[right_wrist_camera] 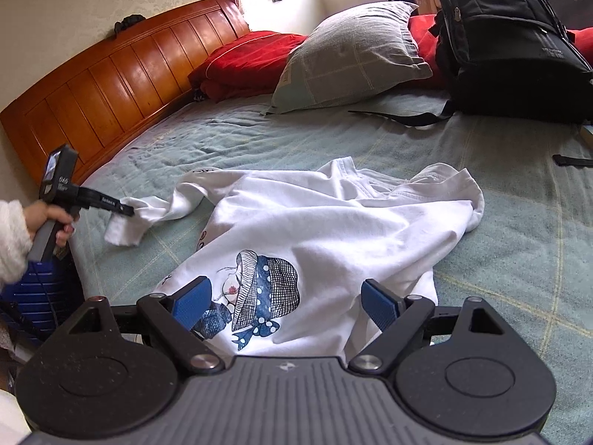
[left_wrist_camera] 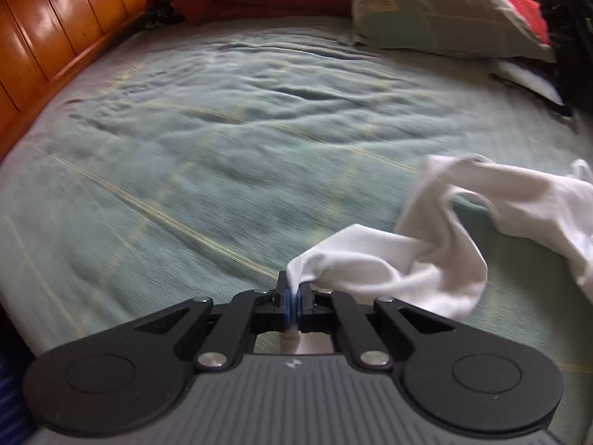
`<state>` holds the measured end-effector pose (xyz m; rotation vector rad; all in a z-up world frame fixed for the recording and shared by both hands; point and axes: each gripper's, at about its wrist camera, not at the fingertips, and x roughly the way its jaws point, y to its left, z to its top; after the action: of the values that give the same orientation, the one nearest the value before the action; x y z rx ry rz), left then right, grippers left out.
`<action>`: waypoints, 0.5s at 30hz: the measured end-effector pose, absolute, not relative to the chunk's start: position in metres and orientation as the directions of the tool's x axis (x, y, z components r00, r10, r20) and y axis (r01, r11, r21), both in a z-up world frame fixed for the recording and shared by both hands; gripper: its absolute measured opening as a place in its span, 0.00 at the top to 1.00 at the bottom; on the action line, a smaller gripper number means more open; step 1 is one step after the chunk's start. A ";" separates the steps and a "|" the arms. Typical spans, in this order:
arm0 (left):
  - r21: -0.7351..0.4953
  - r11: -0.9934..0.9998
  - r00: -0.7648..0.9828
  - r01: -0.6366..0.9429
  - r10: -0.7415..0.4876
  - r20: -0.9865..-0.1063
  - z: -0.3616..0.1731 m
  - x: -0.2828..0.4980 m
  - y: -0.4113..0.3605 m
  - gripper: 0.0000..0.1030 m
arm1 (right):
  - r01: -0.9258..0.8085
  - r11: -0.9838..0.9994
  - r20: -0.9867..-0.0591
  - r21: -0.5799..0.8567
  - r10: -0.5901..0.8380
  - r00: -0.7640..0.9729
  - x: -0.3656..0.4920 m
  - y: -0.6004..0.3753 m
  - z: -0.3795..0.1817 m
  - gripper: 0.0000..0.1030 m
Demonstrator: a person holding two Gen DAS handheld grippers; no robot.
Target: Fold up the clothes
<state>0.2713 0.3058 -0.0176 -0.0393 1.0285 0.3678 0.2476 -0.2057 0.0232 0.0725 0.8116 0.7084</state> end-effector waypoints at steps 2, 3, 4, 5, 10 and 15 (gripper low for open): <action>0.196 0.920 0.443 -0.339 0.340 -0.829 -0.015 0.281 0.320 0.98 | -0.551 0.772 -0.640 0.318 0.603 0.477 0.248 -0.205 0.023 0.12; 0.212 0.912 0.436 -0.351 0.360 -0.825 -0.014 0.285 0.327 0.98 | -0.549 0.773 -0.641 0.318 0.601 0.477 0.249 -0.205 0.023 0.12; 0.229 0.904 0.428 -0.361 0.379 -0.820 -0.013 0.290 0.333 0.98 | -0.546 0.775 -0.643 0.317 0.599 0.477 0.250 -0.204 0.023 0.12; 0.246 0.897 0.418 -0.367 0.396 -0.818 -0.013 0.294 0.338 0.98 | -0.544 0.777 -0.644 0.317 0.597 0.478 0.251 -0.204 0.022 0.12; 0.296 0.871 0.388 -0.391 0.448 -0.805 -0.014 0.316 0.359 0.98 | -0.530 0.789 -0.656 0.309 0.581 0.482 0.255 -0.201 0.020 0.12; 0.302 0.853 0.364 -0.425 0.467 -0.806 -0.016 0.334 0.379 0.98 | -0.515 0.803 -0.668 0.301 0.563 0.487 0.259 -0.198 0.019 0.12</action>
<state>0.3342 0.3793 -0.0160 0.0446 1.0514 0.5739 0.2589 -0.1985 0.0193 0.0628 0.8360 0.6560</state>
